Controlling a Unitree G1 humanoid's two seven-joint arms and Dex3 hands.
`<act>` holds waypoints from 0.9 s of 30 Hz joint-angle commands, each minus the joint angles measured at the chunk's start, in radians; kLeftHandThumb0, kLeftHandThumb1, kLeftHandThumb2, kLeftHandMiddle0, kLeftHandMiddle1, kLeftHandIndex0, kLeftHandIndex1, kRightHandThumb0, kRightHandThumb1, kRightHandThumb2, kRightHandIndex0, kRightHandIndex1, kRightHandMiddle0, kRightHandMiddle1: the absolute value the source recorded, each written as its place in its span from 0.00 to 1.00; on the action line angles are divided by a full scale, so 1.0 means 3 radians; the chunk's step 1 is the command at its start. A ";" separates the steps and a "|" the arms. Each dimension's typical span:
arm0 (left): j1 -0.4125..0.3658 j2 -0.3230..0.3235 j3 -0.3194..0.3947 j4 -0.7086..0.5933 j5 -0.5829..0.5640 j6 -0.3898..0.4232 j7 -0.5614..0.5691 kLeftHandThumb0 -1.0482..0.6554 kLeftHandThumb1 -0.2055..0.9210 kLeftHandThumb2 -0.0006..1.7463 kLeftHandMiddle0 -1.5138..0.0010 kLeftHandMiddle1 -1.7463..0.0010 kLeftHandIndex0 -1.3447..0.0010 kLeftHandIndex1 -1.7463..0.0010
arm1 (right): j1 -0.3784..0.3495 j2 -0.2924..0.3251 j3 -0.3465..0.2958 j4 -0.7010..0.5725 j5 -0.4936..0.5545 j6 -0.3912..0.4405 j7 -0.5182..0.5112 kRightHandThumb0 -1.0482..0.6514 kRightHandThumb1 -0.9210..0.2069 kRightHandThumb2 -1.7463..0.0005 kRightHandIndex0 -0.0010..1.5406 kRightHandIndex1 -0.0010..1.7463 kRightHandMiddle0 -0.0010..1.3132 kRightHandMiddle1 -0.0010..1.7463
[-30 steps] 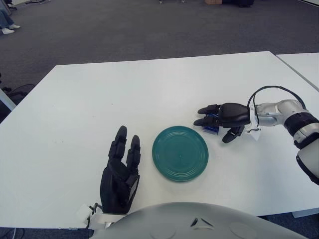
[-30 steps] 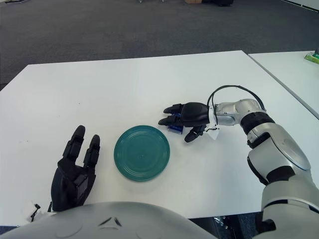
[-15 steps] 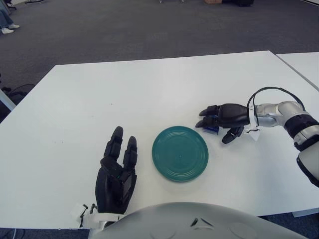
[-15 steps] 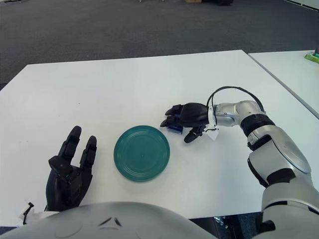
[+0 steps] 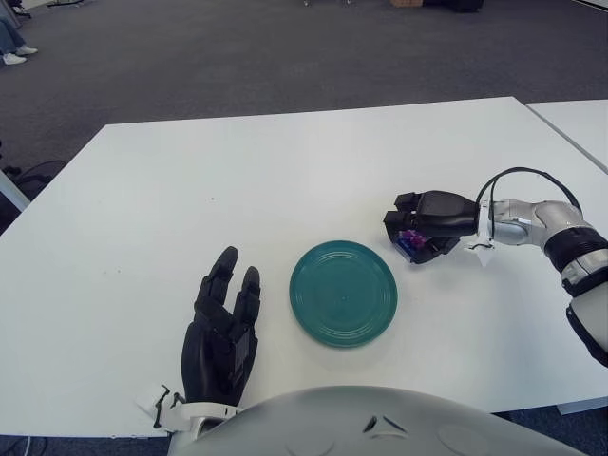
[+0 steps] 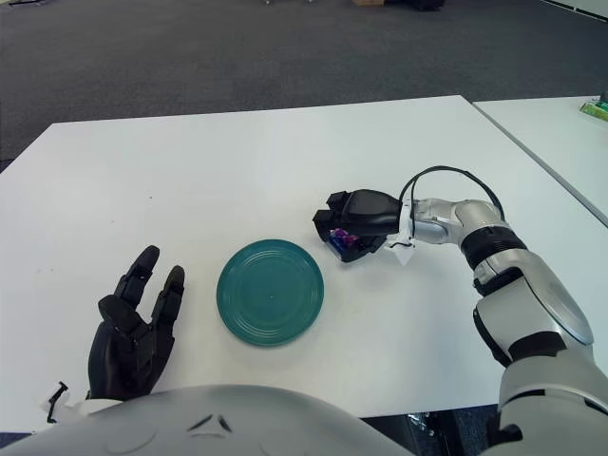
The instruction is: Put the gum into the plate.
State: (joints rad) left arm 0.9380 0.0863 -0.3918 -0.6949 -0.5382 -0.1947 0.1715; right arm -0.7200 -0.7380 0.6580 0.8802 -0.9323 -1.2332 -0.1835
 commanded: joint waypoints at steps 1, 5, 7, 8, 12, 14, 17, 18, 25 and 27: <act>0.0575 0.0040 -0.0561 -0.0448 -0.0018 0.0021 0.0055 0.02 1.00 0.48 0.68 0.94 0.97 0.48 | 0.0024 0.0018 -0.0072 -0.0094 0.0040 0.0058 0.0050 0.38 0.19 0.56 0.29 1.00 0.25 0.99; 0.0570 0.0041 -0.0550 -0.0454 -0.0053 0.0008 0.0053 0.03 1.00 0.48 0.65 0.93 0.95 0.47 | 0.0007 0.0041 -0.0062 -0.0070 0.0045 0.0086 0.0112 0.39 0.19 0.54 0.28 1.00 0.26 0.99; 0.0575 0.0044 -0.0541 -0.0461 -0.0063 0.0004 0.0052 0.03 1.00 0.48 0.64 0.92 0.95 0.47 | 0.0003 0.0051 -0.0062 -0.0061 0.0047 0.0096 0.0130 0.39 0.20 0.54 0.27 1.00 0.26 0.99; 0.0583 0.0050 -0.0536 -0.0465 -0.0070 -0.0006 0.0043 0.03 1.00 0.48 0.64 0.92 0.94 0.47 | -0.0001 0.0058 -0.0059 -0.0048 0.0039 0.0104 0.0126 0.39 0.20 0.54 0.27 1.00 0.26 0.99; 0.0629 0.0089 -0.0536 -0.0495 -0.0062 -0.0065 -0.0009 0.03 1.00 0.48 0.62 0.92 0.92 0.46 | -0.0006 0.0085 -0.0047 0.0001 -0.0032 0.0157 0.0031 0.39 0.21 0.54 0.28 1.00 0.27 0.98; 0.0639 0.0103 -0.0545 -0.0522 -0.0038 -0.0072 -0.0011 0.03 1.00 0.48 0.62 0.92 0.91 0.45 | -0.0002 0.0091 -0.0042 0.0006 -0.0093 0.0206 -0.0064 0.39 0.22 0.54 0.29 1.00 0.28 0.98; 0.0645 0.0114 -0.0544 -0.0548 -0.0019 -0.0069 -0.0002 0.03 1.00 0.48 0.62 0.91 0.90 0.44 | 0.0003 0.0094 -0.0033 -0.0002 -0.0155 0.0259 -0.0167 0.39 0.22 0.53 0.29 1.00 0.29 0.98; 0.0648 0.0119 -0.0539 -0.0562 0.0000 -0.0064 0.0007 0.03 1.00 0.48 0.61 0.91 0.90 0.44 | -0.0013 0.0103 -0.0015 0.0040 -0.0206 0.0303 -0.0256 0.39 0.23 0.53 0.30 1.00 0.29 0.97; 0.0692 0.0152 -0.0518 -0.0611 0.0061 -0.0065 0.0017 0.04 1.00 0.50 0.60 0.90 0.92 0.44 | -0.0066 0.0174 0.0058 0.0218 -0.0401 0.0497 -0.0657 0.40 0.07 0.69 0.18 0.98 0.24 0.95; 0.0709 0.0162 -0.0514 -0.0614 0.0055 -0.0071 0.0010 0.04 1.00 0.50 0.60 0.90 0.92 0.44 | -0.0068 0.0186 0.0070 0.0246 -0.0418 0.0532 -0.0708 0.41 0.03 0.72 0.13 0.87 0.21 0.96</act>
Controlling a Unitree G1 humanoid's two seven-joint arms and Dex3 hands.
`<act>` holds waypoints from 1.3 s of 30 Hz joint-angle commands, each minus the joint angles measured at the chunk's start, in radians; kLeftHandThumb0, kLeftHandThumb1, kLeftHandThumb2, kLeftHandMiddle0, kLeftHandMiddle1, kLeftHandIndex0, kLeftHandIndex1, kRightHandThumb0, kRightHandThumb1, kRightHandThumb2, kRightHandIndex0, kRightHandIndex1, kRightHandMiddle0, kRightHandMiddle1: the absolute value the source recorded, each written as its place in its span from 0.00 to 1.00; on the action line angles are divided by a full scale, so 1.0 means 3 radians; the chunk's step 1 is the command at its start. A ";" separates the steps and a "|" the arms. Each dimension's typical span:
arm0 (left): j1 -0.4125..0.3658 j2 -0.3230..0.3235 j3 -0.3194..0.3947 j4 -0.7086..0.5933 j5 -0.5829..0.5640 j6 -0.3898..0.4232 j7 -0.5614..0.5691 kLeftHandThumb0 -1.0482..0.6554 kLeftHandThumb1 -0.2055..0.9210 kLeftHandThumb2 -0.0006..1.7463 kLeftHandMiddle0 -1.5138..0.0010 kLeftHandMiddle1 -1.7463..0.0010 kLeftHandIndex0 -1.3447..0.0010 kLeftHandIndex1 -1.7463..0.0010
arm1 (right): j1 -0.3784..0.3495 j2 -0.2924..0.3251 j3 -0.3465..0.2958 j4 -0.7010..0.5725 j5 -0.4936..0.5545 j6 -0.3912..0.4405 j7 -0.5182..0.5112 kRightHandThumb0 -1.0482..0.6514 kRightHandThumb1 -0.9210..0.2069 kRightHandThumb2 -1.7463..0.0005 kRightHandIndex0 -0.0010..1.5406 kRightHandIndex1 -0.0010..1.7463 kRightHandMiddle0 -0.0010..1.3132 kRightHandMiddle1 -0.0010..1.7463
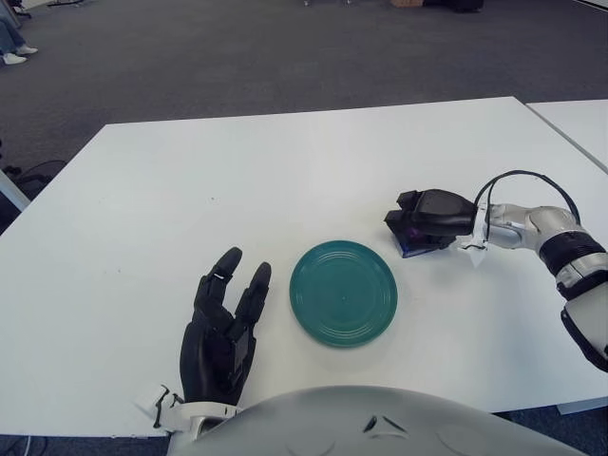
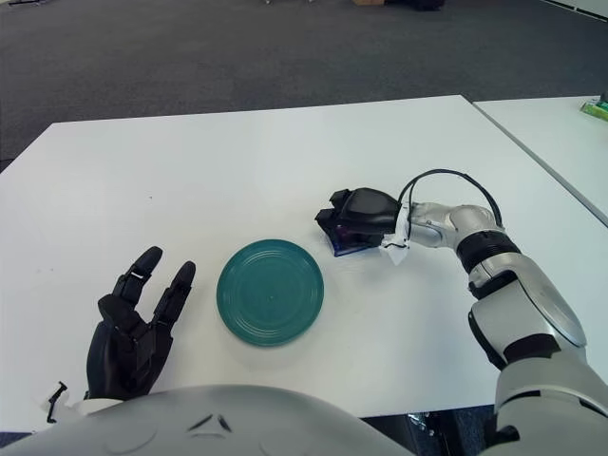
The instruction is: Put the gum into the plate.
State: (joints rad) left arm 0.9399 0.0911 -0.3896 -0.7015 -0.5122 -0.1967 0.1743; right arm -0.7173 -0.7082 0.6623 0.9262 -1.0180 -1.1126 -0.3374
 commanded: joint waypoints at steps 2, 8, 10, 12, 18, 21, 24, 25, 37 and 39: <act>0.0716 0.0153 -0.0518 -0.0593 -0.0035 -0.0066 -0.0004 0.04 1.00 0.50 0.60 0.90 0.93 0.44 | -0.0066 0.0096 0.0052 0.0105 -0.0120 0.0165 -0.0212 0.35 0.04 0.73 0.12 0.78 0.13 0.88; 0.0706 0.0164 -0.0509 -0.0593 -0.0041 -0.0065 -0.0026 0.04 1.00 0.49 0.62 0.90 0.93 0.44 | 0.0021 0.0089 -0.0078 0.0082 0.0187 0.0265 0.0208 0.25 0.04 0.78 0.10 0.59 0.01 0.61; 0.0701 0.0168 -0.0506 -0.0589 -0.0050 -0.0072 -0.0042 0.04 1.00 0.49 0.62 0.90 0.92 0.44 | 0.0066 0.0068 -0.0122 0.0028 0.0309 0.0307 0.0400 0.23 0.02 0.80 0.09 0.56 0.01 0.55; 0.0692 0.0176 -0.0502 -0.0585 -0.0075 -0.0079 -0.0067 0.04 1.00 0.49 0.62 0.90 0.92 0.44 | 0.0162 0.0013 -0.0196 -0.0112 0.0526 0.0387 0.0708 0.22 0.01 0.80 0.09 0.52 0.00 0.51; 0.0673 0.0192 -0.0473 -0.0577 -0.0124 -0.0089 -0.0135 0.04 1.00 0.49 0.62 0.89 0.92 0.44 | 0.0540 -0.0207 -0.0443 -0.0849 0.1045 0.0819 0.1472 0.14 0.00 0.75 0.08 0.35 0.00 0.36; 0.0674 0.0193 -0.0460 -0.0579 -0.0132 -0.0079 -0.0149 0.04 1.00 0.50 0.63 0.89 0.92 0.44 | 0.0705 -0.0265 -0.0554 -0.1214 0.1162 0.1063 0.1721 0.10 0.00 0.71 0.09 0.22 0.00 0.29; 0.0677 0.0199 -0.0438 -0.0581 -0.0146 -0.0062 -0.0159 0.04 1.00 0.50 0.63 0.89 0.92 0.44 | 0.0874 -0.0316 -0.0675 -0.1624 0.1252 0.1382 0.1999 0.07 0.00 0.67 0.09 0.12 0.00 0.24; 0.0677 0.0201 -0.0433 -0.0581 -0.0151 -0.0056 -0.0163 0.04 1.00 0.50 0.63 0.89 0.91 0.44 | 0.0941 -0.0344 -0.0725 -0.1798 0.1302 0.1512 0.2121 0.06 0.00 0.67 0.09 0.10 0.00 0.23; 0.0661 0.0224 -0.0373 -0.0552 -0.0225 -0.0034 -0.0288 0.01 1.00 0.50 0.65 0.90 0.94 0.46 | 0.1408 -0.0537 -0.1059 -0.3071 0.1376 0.2655 0.3218 0.00 0.00 0.58 0.02 0.00 0.00 0.02; 0.0670 0.0232 -0.0363 -0.0555 -0.0239 -0.0024 -0.0303 0.01 1.00 0.50 0.65 0.90 0.94 0.46 | 0.1469 -0.0563 -0.1093 -0.3186 0.1359 0.2743 0.3306 0.00 0.00 0.57 0.01 0.00 0.00 0.01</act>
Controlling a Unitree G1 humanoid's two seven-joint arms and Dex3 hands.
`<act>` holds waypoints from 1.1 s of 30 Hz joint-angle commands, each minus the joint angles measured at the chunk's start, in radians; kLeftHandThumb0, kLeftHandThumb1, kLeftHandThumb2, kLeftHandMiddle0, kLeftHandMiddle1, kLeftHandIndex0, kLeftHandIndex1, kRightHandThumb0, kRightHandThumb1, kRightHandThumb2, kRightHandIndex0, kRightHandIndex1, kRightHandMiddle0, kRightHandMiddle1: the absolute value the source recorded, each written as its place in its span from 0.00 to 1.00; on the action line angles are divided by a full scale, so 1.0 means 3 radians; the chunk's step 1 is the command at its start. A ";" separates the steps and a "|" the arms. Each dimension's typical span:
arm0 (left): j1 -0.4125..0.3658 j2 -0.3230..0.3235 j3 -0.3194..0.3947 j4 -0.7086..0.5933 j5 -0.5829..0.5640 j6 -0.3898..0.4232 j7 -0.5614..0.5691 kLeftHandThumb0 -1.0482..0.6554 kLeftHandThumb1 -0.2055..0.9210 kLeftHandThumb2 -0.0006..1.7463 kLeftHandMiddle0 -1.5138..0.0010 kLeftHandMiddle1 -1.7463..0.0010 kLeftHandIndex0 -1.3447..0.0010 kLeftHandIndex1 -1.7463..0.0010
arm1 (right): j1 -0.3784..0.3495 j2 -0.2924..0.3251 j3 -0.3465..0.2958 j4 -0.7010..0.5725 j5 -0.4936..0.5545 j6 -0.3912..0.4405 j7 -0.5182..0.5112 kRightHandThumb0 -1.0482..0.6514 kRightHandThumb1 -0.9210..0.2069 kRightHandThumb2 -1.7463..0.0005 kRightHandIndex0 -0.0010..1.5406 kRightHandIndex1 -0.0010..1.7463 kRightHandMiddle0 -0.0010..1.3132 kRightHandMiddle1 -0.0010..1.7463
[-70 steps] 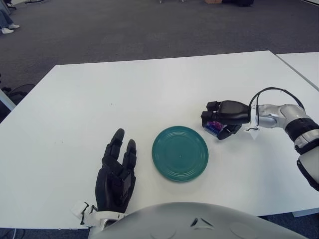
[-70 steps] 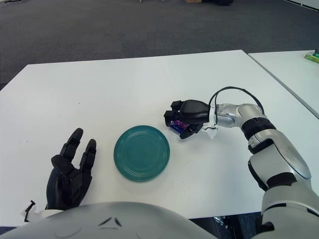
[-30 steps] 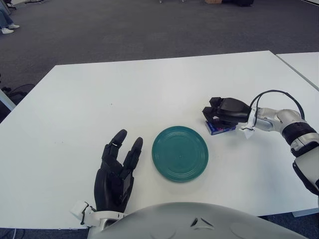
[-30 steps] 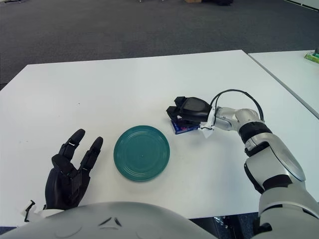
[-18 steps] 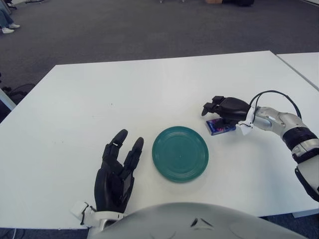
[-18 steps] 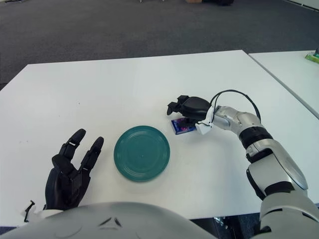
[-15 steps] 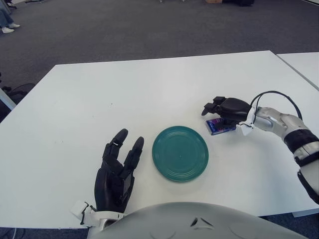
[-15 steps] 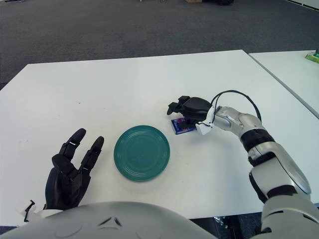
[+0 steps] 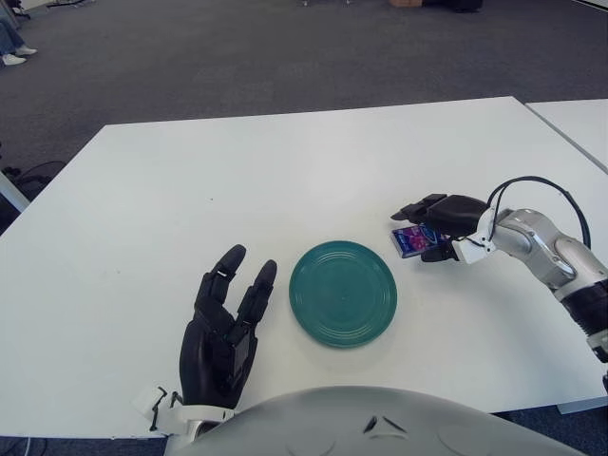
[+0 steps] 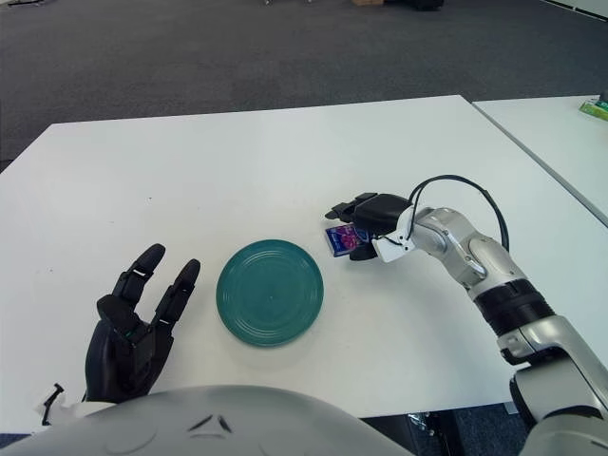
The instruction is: Put the gum into the plate.
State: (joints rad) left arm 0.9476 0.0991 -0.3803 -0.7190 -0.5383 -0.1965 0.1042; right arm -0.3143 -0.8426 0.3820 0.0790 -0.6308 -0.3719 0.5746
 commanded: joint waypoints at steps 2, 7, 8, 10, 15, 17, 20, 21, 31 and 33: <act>0.0651 0.0215 -0.0377 -0.0508 -0.0162 -0.0004 -0.0076 0.01 1.00 0.50 0.66 0.90 0.95 0.46 | 0.0203 -0.0164 -0.0202 -0.0493 0.0058 0.0343 0.0353 0.00 0.00 0.56 0.01 0.00 0.00 0.00; 0.0661 0.0242 -0.0347 -0.0548 -0.0167 0.0057 -0.0070 0.00 1.00 0.50 0.67 0.91 0.96 0.47 | 0.0368 -0.0286 -0.0325 -0.0770 0.0041 0.0452 0.0516 0.00 0.00 0.54 0.00 0.00 0.00 0.00; 0.0663 0.0244 -0.0343 -0.0553 -0.0166 0.0064 -0.0071 0.00 1.00 0.50 0.67 0.91 0.96 0.47 | 0.0392 -0.0299 -0.0346 -0.0812 0.0039 0.0476 0.0544 0.00 0.00 0.53 0.00 0.00 0.00 0.00; 0.0664 0.0247 -0.0340 -0.0556 -0.0162 0.0071 -0.0077 0.00 1.00 0.50 0.67 0.91 0.96 0.47 | 0.0424 -0.0309 -0.0374 -0.0867 0.0017 0.0514 0.0576 0.00 0.00 0.53 0.00 0.00 0.00 0.00; 0.0647 0.0262 -0.0322 -0.0555 -0.0184 0.0109 -0.0099 0.00 1.00 0.50 0.68 0.91 0.94 0.47 | 0.0519 -0.0299 -0.0444 -0.0859 -0.0139 0.0563 0.0428 0.00 0.00 0.54 0.00 0.00 0.00 0.00; 0.0641 0.0271 -0.0308 -0.0555 -0.0212 0.0131 -0.0106 0.00 1.00 0.49 0.68 0.91 0.93 0.46 | 0.0504 -0.0248 -0.0414 -0.0698 -0.0230 0.0530 0.0276 0.00 0.00 0.54 0.00 0.00 0.00 0.00; 0.0636 0.0276 -0.0298 -0.0572 -0.0237 0.0162 -0.0100 0.00 1.00 0.49 0.68 0.91 0.92 0.46 | 0.0503 -0.0172 -0.0368 -0.0506 -0.0356 0.0512 0.0051 0.00 0.00 0.56 0.01 0.00 0.01 0.01; 0.0631 0.0276 -0.0294 -0.0569 -0.0235 0.0163 -0.0106 0.00 1.00 0.49 0.68 0.91 0.92 0.46 | 0.0518 -0.0134 -0.0346 -0.0433 -0.0414 0.0517 -0.0060 0.00 0.00 0.56 0.01 0.01 0.02 0.01; 0.0587 0.0277 -0.0237 -0.0526 -0.0213 0.0119 -0.0222 0.00 1.00 0.49 0.68 0.91 0.93 0.46 | 0.0606 0.0102 -0.0211 -0.0018 -0.0735 0.0556 -0.0709 0.00 0.00 0.59 0.04 0.01 0.05 0.03; 0.0575 0.0265 -0.0217 -0.0490 -0.0217 0.0083 -0.0278 0.00 1.00 0.49 0.68 0.91 0.93 0.46 | 0.0609 0.0158 -0.0178 0.0078 -0.0805 0.0573 -0.0843 0.00 0.00 0.60 0.05 0.01 0.06 0.04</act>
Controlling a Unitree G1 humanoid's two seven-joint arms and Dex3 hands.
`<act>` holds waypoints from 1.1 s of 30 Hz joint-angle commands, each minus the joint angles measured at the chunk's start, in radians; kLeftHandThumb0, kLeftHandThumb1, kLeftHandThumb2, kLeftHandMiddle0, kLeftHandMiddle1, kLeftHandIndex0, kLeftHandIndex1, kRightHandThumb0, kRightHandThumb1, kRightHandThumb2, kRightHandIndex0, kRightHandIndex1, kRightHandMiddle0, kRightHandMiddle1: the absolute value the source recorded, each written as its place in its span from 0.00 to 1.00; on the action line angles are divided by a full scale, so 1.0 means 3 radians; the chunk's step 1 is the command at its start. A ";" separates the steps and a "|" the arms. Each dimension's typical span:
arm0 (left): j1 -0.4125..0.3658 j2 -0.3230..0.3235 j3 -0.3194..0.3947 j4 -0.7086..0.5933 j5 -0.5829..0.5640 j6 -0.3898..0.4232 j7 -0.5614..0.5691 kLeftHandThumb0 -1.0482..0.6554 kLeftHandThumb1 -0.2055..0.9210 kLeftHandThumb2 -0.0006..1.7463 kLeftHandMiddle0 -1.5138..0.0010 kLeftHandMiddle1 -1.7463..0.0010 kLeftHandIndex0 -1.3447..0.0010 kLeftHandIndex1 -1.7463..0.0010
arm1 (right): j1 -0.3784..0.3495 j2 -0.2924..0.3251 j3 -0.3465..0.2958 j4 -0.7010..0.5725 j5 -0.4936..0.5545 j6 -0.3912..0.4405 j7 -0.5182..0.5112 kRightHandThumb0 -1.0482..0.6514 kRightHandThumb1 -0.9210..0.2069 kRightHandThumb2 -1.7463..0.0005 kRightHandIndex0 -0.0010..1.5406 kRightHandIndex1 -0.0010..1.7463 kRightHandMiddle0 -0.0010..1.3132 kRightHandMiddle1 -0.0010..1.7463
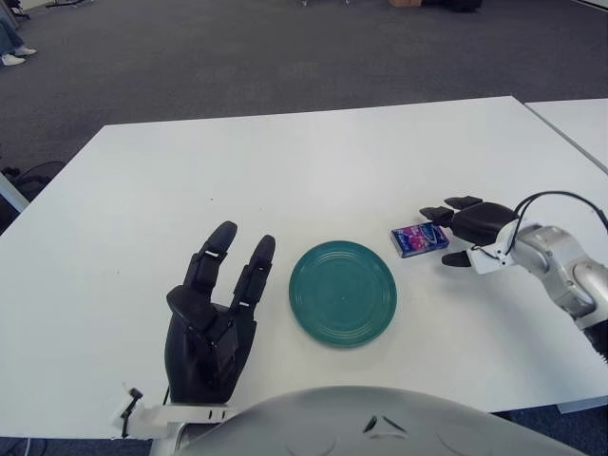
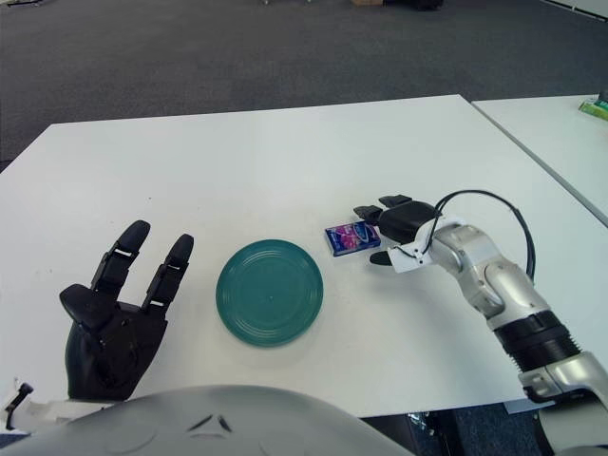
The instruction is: Put the gum into the plate.
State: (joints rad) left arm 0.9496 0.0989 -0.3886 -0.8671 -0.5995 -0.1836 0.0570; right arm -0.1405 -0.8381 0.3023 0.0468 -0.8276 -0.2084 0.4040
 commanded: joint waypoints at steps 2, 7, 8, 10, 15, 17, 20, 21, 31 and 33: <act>0.0559 0.0250 -0.0168 0.0044 -0.0011 0.0001 -0.0176 0.00 1.00 0.49 0.68 0.91 0.92 0.46 | 0.0019 0.0183 0.0116 0.0276 -0.0203 0.0038 -0.0383 0.00 0.00 0.60 0.06 0.01 0.03 0.09; 0.0584 0.0208 -0.0096 0.0211 0.0059 -0.0180 -0.0347 0.00 1.00 0.47 0.69 0.91 0.92 0.46 | -0.0102 0.0309 0.0219 0.0698 -0.0346 0.0040 -0.0744 0.00 0.00 0.61 0.08 0.01 0.00 0.14; 0.0592 0.0205 -0.0092 0.0220 0.0067 -0.0193 -0.0356 0.00 1.00 0.47 0.68 0.91 0.92 0.46 | -0.0134 0.0332 0.0241 0.0782 -0.0367 0.0038 -0.0805 0.00 0.00 0.61 0.08 0.01 0.00 0.14; 0.0605 0.0193 -0.0088 0.0234 0.0074 -0.0206 -0.0363 0.00 1.00 0.47 0.68 0.90 0.92 0.46 | -0.0189 0.0370 0.0281 0.0908 -0.0399 0.0044 -0.0904 0.00 0.00 0.61 0.08 0.01 0.00 0.15; 0.0640 0.0194 -0.0089 0.0198 0.0041 -0.0168 -0.0334 0.00 1.00 0.47 0.68 0.90 0.93 0.46 | -0.0233 0.0388 0.0336 0.0970 -0.0419 0.0089 -0.0981 0.00 0.00 0.61 0.07 0.01 0.00 0.15; 0.0637 0.0194 -0.0097 0.0162 0.0022 -0.0123 -0.0298 0.00 1.00 0.47 0.68 0.90 0.93 0.46 | -0.0249 0.0401 0.0354 0.0997 -0.0423 0.0114 -0.0993 0.00 0.00 0.61 0.07 0.00 0.00 0.16; 0.0625 0.0187 -0.0106 0.0160 0.0004 -0.0118 -0.0301 0.00 1.00 0.47 0.69 0.89 0.94 0.46 | -0.0266 0.0418 0.0382 0.1045 -0.0429 0.0151 -0.1008 0.00 0.00 0.62 0.07 0.00 0.00 0.16; 0.0624 0.0184 -0.0112 0.0171 0.0010 -0.0140 -0.0321 0.00 1.00 0.47 0.69 0.89 0.94 0.46 | -0.0269 0.0423 0.0392 0.1059 -0.0434 0.0165 -0.1011 0.00 0.00 0.62 0.07 0.00 0.00 0.16; 0.0567 0.0160 -0.0136 0.0220 0.0075 -0.0172 -0.0355 0.00 1.00 0.46 0.70 0.86 0.93 0.45 | -0.0301 0.0473 0.0496 0.1154 -0.0481 0.0283 -0.1055 0.00 0.00 0.64 0.07 0.00 0.00 0.14; 0.0538 0.0136 -0.0138 0.0241 0.0091 -0.0179 -0.0350 0.00 1.00 0.46 0.72 0.82 0.92 0.44 | -0.0318 0.0490 0.0517 0.1192 -0.0477 0.0307 -0.1073 0.00 0.00 0.65 0.08 0.01 0.00 0.14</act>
State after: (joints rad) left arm 0.9510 0.0958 -0.3886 -0.8116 -0.5849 -0.2367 -0.0405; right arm -0.2448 -0.7210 0.4203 0.3559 -0.9406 -0.1372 0.0725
